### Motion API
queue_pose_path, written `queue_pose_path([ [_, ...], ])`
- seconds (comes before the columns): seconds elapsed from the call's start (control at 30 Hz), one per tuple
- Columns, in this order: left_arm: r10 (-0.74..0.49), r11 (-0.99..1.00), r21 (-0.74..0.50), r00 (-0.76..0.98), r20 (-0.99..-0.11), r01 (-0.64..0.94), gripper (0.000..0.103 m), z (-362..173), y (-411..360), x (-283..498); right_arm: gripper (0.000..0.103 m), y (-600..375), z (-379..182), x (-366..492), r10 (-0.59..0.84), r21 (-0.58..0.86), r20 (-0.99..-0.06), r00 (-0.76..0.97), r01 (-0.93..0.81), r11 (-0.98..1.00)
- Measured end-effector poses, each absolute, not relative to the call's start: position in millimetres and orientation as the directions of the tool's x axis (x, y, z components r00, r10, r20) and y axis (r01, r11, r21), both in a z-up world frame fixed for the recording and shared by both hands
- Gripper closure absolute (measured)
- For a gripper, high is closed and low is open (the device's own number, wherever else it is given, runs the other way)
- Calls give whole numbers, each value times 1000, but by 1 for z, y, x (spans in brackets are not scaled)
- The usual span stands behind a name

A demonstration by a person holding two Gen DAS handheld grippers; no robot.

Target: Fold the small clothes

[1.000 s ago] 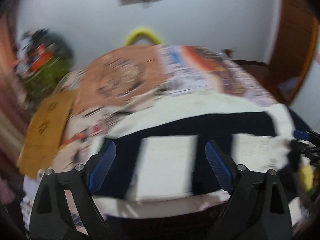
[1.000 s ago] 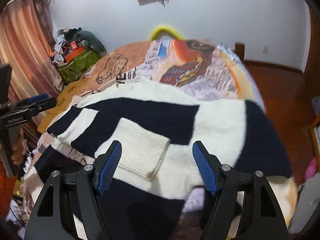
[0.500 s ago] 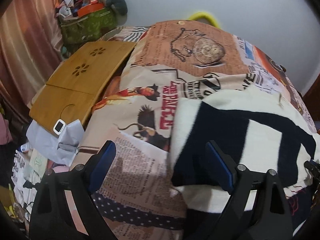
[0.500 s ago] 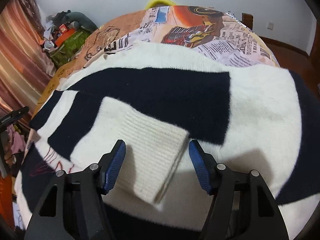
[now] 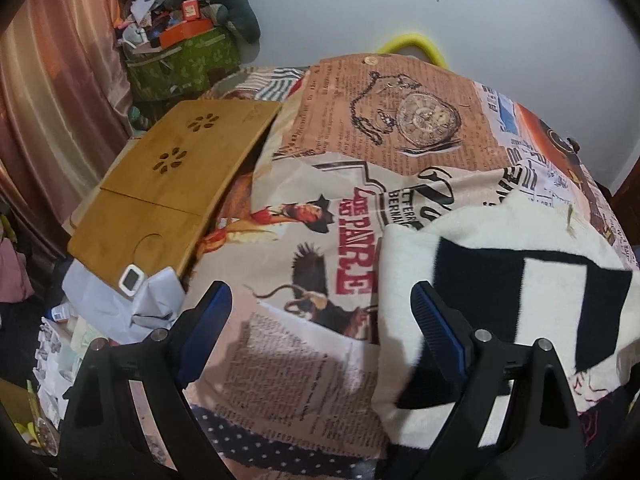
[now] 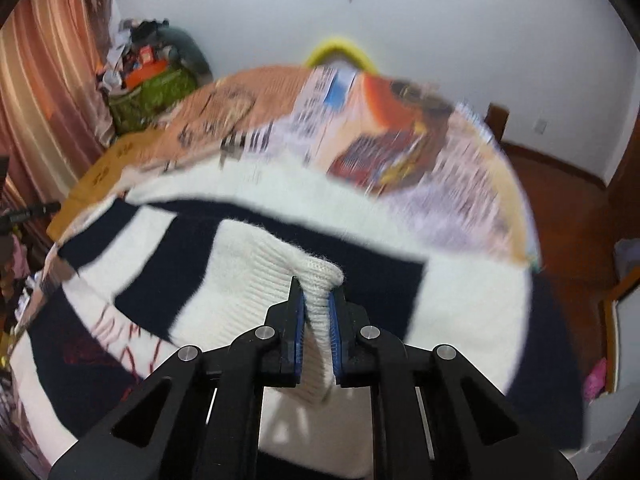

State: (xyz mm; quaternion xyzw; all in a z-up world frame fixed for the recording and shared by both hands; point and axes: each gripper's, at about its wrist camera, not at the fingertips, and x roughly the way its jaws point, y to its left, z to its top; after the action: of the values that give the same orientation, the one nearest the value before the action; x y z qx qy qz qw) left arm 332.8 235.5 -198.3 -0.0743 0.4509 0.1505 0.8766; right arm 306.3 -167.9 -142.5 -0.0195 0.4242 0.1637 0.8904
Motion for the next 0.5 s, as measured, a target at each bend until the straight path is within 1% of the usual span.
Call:
queue_pose_path([
  [0.17, 132, 959, -25, 521, -843, -284, 12, -216, 215, 349, 94, -188, -132, 317, 243, 102, -752, 613, -256, 961],
  [0.23, 123, 969, -4, 499, -858, -246, 12, -228, 201, 356, 94, -194, -136, 319, 242, 116, -761, 601, -241, 964],
  [0.37, 153, 979, 76, 440, -885, -187, 12, -257, 177, 366, 93, -197, -152, 322, 244, 140, -784, 570, -221, 965],
  [0.43, 163, 979, 93, 424, -891, -180, 10, -270, 172, 367, 93, -195, -161, 322, 235, 134, -801, 550, -218, 967],
  [0.47, 178, 976, 100, 438, -881, -196, 5, -271, 171, 365, 93, -196, -165, 322, 232, 132, -807, 542, -217, 967],
  [0.5, 191, 973, 108, 442, -876, -205, 3, -272, 172, 364, 93, -196, -169, 323, 229, 132, -815, 533, -213, 968],
])
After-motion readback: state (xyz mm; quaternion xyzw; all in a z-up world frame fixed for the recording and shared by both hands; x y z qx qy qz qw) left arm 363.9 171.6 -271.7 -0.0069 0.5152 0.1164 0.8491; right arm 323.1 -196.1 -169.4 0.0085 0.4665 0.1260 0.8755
